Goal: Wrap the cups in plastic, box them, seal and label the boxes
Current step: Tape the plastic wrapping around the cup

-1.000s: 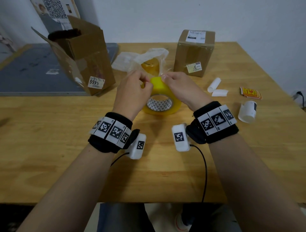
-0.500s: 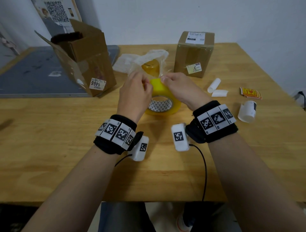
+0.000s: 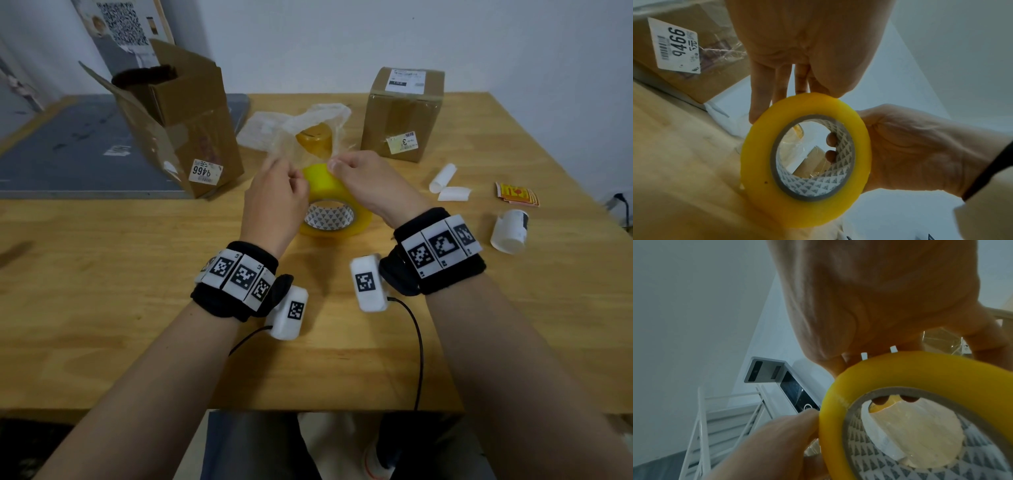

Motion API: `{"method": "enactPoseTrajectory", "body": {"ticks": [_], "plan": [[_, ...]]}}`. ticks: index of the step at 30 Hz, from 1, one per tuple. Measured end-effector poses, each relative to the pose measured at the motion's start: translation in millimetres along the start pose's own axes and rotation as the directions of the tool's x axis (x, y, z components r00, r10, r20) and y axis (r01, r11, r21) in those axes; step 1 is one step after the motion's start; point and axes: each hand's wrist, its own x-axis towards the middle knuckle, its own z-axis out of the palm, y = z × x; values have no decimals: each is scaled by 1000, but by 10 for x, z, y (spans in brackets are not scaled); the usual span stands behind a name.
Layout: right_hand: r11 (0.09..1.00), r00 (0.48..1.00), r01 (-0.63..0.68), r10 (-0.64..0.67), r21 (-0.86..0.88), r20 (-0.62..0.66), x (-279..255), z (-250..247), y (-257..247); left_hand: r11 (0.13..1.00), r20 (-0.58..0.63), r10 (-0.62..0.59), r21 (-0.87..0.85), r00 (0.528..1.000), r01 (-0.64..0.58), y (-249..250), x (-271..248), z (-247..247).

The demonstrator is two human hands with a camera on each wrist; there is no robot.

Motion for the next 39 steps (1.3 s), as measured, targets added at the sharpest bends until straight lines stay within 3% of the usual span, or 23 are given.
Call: {"method": "enactPoseTrajectory", "body": {"ticks": [4, 17, 27, 39], "plan": [[1000, 1000, -20, 20, -4, 22, 4, 16, -27, 991, -10, -85, -100, 996, 84, -13, -14, -11], [1000, 1000, -30, 30, -5, 8, -49, -27, -25, 995, -30, -20, -99, 999, 17, 23, 26, -3], [1000, 1000, -12, 12, 1, 16, -31, 0, -17, 999, -3, -32, -23, 999, 32, -3, 36, 16], [999, 999, -32, 32, 10, 7, -55, -24, 4, 995, -9, -39, -87, 999, 38, 31, 57, 14]]}}
